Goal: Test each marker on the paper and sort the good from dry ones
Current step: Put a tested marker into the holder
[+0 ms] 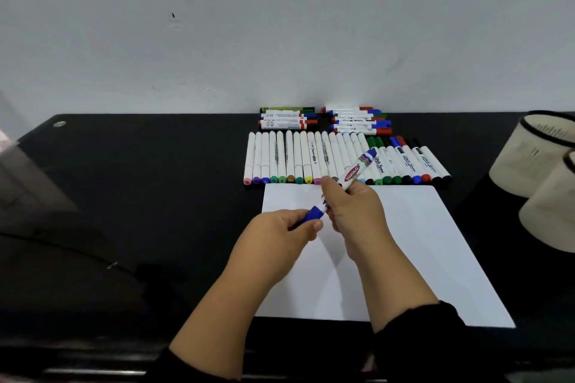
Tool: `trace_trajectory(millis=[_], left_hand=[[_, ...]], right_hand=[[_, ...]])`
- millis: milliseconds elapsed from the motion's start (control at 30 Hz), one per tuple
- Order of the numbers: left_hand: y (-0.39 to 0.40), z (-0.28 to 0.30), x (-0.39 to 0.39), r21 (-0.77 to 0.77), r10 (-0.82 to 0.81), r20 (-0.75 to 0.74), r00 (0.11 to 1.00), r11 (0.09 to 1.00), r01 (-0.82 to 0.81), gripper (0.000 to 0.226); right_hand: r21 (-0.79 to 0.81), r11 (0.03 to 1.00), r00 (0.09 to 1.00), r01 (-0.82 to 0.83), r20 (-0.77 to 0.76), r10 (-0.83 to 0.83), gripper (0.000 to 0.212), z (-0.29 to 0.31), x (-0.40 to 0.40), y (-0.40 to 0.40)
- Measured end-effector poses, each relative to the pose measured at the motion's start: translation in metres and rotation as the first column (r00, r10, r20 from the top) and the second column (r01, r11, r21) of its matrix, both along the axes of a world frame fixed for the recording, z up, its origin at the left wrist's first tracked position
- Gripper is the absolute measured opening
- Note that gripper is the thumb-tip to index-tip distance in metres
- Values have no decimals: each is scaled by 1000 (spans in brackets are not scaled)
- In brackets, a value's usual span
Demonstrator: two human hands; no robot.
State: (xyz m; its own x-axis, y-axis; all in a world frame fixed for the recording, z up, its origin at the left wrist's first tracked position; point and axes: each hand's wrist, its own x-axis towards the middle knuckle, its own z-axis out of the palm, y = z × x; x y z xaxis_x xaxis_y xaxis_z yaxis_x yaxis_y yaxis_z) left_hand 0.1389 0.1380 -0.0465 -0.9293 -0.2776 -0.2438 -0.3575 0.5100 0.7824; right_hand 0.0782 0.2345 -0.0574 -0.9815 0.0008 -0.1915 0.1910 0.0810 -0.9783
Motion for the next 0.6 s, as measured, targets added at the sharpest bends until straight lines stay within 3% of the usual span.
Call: trace_trajectory(millis=[100, 233, 400, 600], left_hand=[[-7, 0, 0, 81, -14, 31, 999, 997, 11, 26], [-22, -1, 10, 169, -15, 52, 999, 986, 6, 13], [-24, -3, 7, 134, 25, 34, 999, 991, -29, 8], [-37, 3, 0, 11, 94, 20, 995, 995, -95, 39]], right_hand=[[-13, 1000, 1000, 10, 20, -9, 27, 0, -2, 1], [-150, 984, 994, 98, 59, -90, 30, 9, -16, 20], [-146, 984, 993, 98, 79, -87, 31, 4, -11, 14], [-173, 981, 996, 92, 37, -87, 28, 7, -7, 8]])
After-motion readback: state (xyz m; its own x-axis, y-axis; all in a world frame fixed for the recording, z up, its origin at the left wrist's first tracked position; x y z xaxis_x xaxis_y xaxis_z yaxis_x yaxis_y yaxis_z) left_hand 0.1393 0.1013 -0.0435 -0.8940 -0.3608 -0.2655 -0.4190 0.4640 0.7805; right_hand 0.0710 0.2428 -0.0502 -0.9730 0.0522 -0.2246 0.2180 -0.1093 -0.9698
